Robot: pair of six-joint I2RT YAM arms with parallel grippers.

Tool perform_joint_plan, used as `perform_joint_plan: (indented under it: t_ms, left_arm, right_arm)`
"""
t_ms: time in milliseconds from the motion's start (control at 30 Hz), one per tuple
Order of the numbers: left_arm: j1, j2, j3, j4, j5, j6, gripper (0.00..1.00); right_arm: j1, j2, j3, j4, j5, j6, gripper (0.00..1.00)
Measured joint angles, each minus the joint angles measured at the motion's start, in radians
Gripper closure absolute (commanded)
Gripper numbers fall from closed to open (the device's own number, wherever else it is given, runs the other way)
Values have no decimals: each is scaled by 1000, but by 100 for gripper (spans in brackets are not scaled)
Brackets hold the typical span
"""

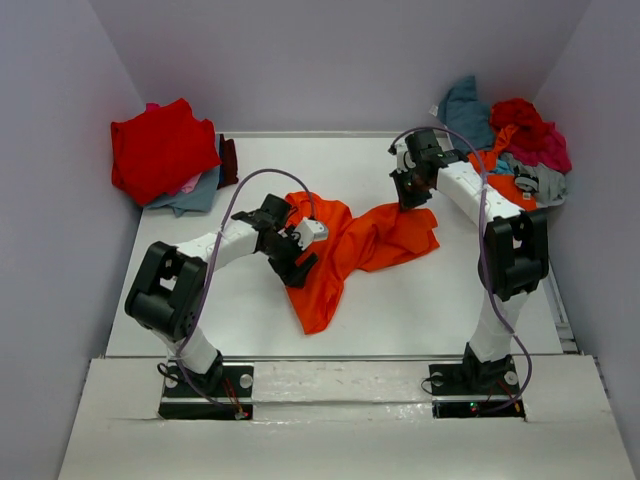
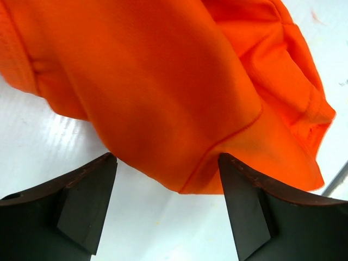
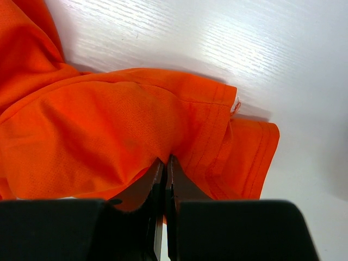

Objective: Fold and stack the t-shirts
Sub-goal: Flatten the tshirt out

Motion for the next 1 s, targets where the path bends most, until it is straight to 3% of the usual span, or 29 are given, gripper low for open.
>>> perform_joint_plan:
  t_ms: [100,200,467,700,900,1000]
  left_arm:
    - [-5,0,4,-48,27,38,14]
    - [-9,0,16,-101,62,78,22]
    - [-11,1,36,-156,74,111,56]
    - [-11,12,154,-197,46,52,94]
    - [-11,27,302,-215,-38,-50,94]
    - [-11,46,345,-206,-79,-76,84]
  right_arm:
    - [0,0,0,0,2,0,93]
    - [0,0,0,0,6,0,93]
    - [0,0,0,0,16,-13,93]
    - [0,-15,-5,-11,23,-23,93]
    - [0,-117,-49,-19,30,-23,93]
    - [0,-148,-43,-27,33,-25,93]
